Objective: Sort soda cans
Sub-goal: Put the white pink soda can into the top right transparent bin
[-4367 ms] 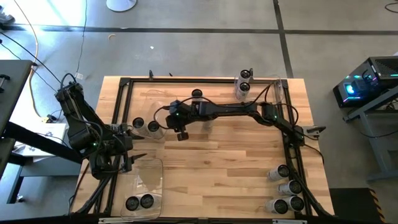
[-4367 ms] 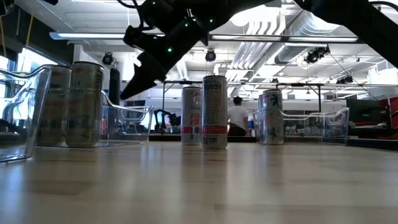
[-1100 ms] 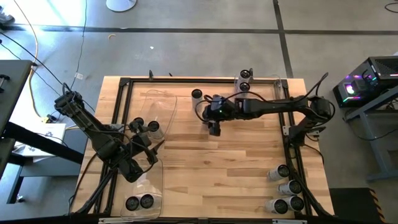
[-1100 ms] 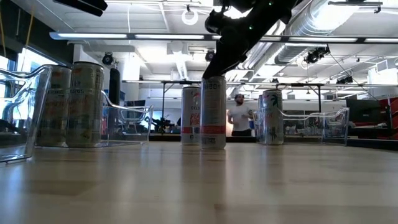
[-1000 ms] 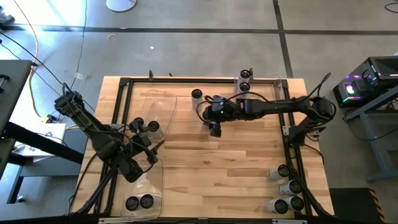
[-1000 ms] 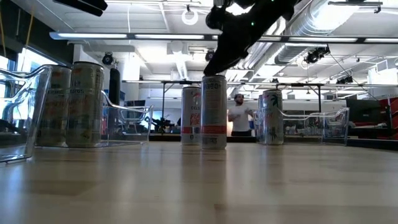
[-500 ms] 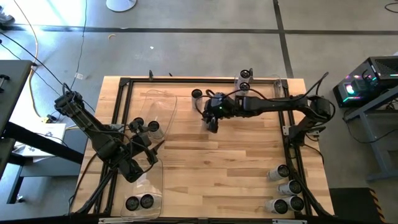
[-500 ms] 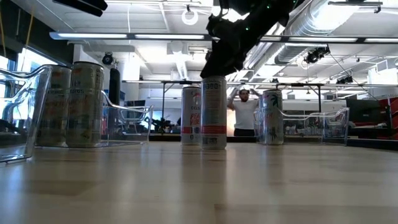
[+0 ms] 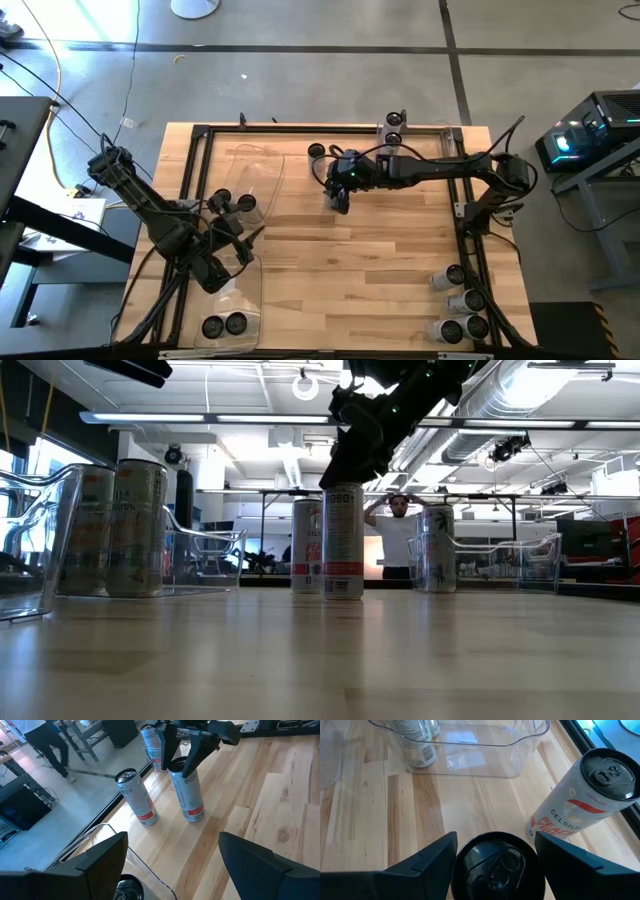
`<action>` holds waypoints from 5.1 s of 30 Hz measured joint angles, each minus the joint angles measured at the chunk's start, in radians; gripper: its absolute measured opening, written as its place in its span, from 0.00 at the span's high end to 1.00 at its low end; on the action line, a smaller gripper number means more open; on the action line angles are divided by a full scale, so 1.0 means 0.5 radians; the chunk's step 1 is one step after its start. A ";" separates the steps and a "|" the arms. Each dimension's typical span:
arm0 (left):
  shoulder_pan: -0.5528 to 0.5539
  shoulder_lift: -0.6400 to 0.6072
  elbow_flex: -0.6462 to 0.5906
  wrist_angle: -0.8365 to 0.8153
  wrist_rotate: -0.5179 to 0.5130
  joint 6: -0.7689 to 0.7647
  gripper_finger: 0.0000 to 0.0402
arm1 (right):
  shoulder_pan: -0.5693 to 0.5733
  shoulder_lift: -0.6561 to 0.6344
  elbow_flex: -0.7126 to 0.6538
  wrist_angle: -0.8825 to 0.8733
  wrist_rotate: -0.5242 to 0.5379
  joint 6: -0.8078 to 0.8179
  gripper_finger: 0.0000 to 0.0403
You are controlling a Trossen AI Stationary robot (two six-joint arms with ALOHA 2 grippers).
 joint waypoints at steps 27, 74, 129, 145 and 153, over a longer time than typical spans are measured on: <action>-0.001 0.000 0.000 0.000 0.013 0.000 0.24 | -0.036 0.004 0.026 -0.113 -0.235 -0.036 0.35; 0.000 -0.002 -0.001 -0.030 0.050 -0.011 0.24 | 0.009 0.178 0.472 -0.721 -0.182 0.050 0.36; 0.002 -0.001 -0.002 -0.063 0.075 -0.035 0.24 | -0.227 -0.182 1.237 -1.862 0.575 0.494 0.41; 0.002 -0.001 -0.002 -0.059 0.080 -0.034 0.24 | -1.560 -0.452 0.671 -1.839 0.305 0.415 0.41; 0.002 -0.001 -0.002 -0.059 0.079 -0.033 0.24 | -1.757 -0.450 0.141 -1.198 0.011 0.385 0.41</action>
